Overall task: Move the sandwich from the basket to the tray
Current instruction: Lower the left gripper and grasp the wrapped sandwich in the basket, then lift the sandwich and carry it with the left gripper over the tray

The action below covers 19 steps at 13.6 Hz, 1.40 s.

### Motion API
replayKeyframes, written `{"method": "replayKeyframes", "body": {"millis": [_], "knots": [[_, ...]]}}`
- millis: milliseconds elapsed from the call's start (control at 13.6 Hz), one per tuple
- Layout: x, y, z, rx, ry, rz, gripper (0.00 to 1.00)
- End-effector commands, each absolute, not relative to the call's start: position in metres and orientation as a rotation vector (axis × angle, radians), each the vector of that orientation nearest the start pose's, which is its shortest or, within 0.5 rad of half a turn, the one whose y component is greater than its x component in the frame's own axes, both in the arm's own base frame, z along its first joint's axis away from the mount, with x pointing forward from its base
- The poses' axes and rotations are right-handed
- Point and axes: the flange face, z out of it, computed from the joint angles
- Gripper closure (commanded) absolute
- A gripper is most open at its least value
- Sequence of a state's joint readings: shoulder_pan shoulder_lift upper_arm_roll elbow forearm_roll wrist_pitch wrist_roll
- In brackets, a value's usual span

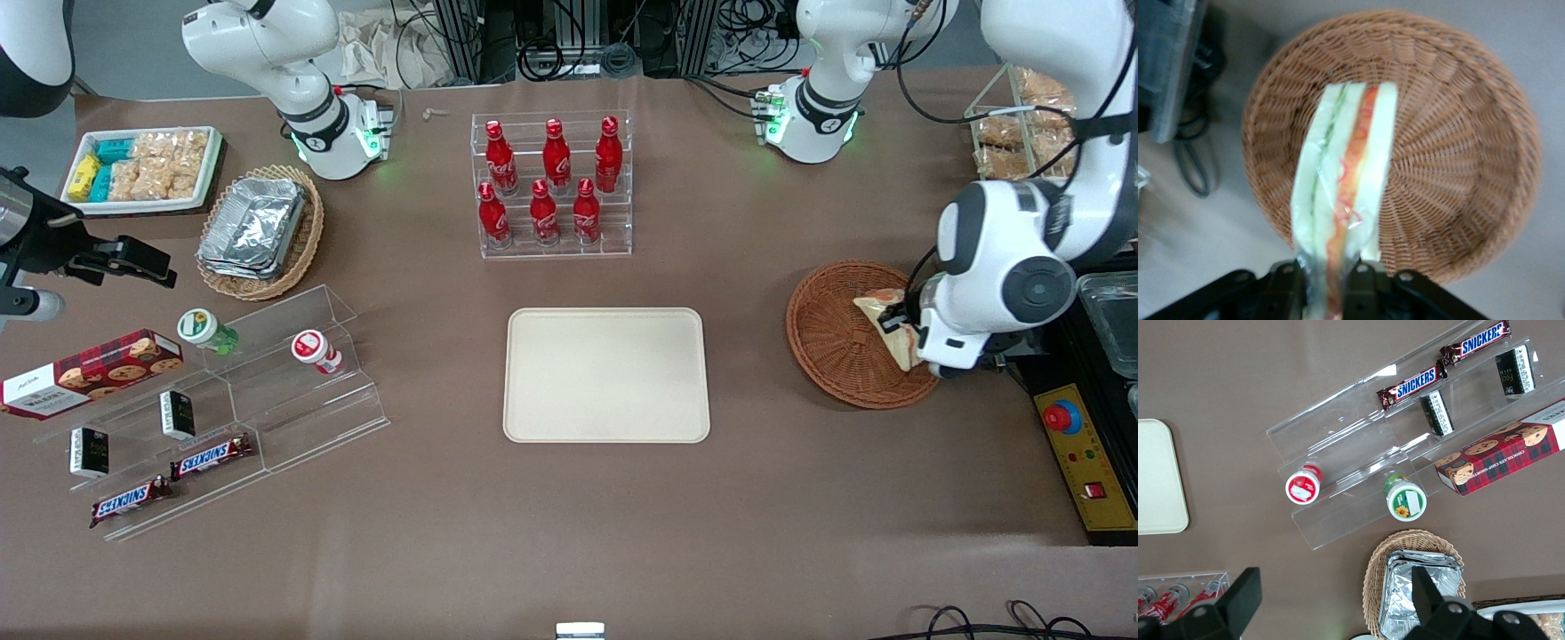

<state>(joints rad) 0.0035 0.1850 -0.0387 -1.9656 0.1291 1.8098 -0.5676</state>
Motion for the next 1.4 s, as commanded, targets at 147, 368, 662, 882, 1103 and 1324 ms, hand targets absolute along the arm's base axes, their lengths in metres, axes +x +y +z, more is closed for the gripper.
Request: {"method": "replayKeyframes", "body": {"millis": [147,368,662,882,1103,1324], "knots": [[0.582,-0.044,0.465,-2.837,-0.658,0.375,0.83],[0.589,-0.074,0.523,-2.887,-0.608,0.289,0.84],[0.577,-0.143,0.547,-2.960,-0.450,0.281,0.87],[0.568,-0.183,0.545,-2.990,-0.339,0.294,0.89],[0.565,-0.231,0.508,-3.012,-0.210,0.406,0.93],[0.569,-0.281,0.457,-3.058,-0.133,0.498,0.90]]}}
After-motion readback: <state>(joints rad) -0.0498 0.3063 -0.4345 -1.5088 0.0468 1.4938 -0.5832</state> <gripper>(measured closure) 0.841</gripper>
